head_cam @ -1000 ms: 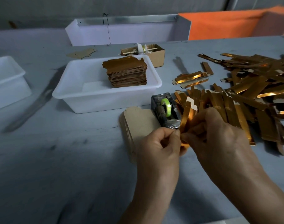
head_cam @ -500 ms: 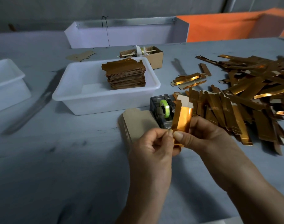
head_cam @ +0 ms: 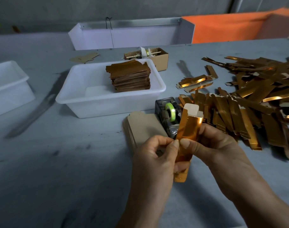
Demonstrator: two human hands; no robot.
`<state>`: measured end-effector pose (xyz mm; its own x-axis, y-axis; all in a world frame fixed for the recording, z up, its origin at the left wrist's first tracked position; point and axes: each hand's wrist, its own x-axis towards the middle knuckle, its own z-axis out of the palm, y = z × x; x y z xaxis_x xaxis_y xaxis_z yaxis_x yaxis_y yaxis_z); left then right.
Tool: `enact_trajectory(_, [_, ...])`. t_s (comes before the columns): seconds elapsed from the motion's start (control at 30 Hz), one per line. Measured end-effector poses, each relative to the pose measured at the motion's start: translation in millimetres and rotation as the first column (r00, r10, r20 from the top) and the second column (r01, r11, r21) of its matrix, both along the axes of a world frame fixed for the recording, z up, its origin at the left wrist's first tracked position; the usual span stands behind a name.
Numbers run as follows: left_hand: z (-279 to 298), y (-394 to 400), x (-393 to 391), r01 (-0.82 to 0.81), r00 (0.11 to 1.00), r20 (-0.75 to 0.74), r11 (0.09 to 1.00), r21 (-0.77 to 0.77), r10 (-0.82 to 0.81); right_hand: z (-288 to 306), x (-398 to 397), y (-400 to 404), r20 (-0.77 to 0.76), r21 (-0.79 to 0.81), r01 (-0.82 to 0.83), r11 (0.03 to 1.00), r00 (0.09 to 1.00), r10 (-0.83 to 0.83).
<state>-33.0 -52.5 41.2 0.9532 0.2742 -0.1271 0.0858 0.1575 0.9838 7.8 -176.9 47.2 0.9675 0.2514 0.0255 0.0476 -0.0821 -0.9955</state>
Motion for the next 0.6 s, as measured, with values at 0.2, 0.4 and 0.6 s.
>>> enact_trajectory(0.2, [1, 6, 4, 0.134, 0.991, -0.022, 0.917, 0.375, -0.135, 1, 5, -3, -0.022, -0.017, 0.034, 0.999, 0.999, -0.034])
enact_trajectory(0.4, [-10, 29, 12, -0.276, 0.956, 0.18, 0.508, 0.816, 0.23, 11, 57, -35, -0.023, -0.133, 0.264, 0.955, 0.963, -0.27])
enact_trajectory(0.6, [-25, 53, 33, -0.084, 0.947, -0.133, 0.623, 0.778, 0.294, 11, 118, -82, 0.252, -0.562, 0.557, 0.612, 0.82, -0.514])
